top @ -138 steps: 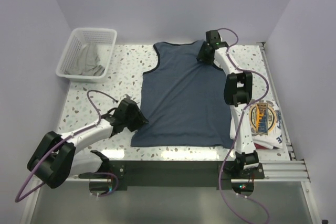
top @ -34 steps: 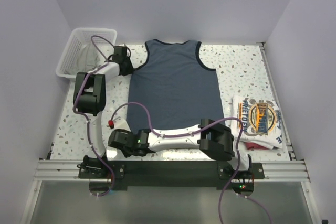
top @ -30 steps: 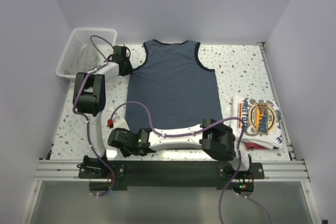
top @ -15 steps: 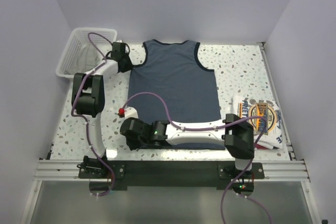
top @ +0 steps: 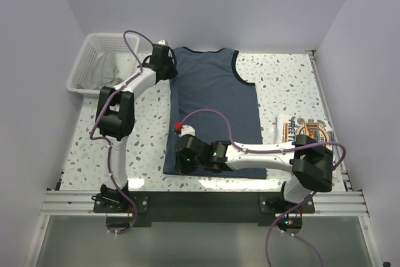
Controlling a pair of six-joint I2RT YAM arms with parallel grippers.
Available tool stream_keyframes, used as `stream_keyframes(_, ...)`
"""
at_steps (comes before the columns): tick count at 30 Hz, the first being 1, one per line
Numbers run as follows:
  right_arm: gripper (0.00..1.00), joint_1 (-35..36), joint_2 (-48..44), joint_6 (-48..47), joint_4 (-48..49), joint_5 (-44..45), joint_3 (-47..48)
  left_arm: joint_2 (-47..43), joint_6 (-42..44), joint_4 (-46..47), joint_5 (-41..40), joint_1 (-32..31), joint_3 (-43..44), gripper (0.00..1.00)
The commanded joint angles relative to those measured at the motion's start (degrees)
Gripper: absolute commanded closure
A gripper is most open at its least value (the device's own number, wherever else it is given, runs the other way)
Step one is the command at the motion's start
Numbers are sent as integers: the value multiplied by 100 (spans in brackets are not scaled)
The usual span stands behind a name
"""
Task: Fold and stack the tank tops
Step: Fold the tank top
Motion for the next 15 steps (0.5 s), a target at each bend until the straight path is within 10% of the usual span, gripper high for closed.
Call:
stream_keyframes(1,100,-100,-594,371,324,-191,-422,262,-189,239,-171,-197,352,100)
stream_keyframes(15,100,-259,-1307,775,446,55,-1794,702,-269,292,-198,-637,677,100)
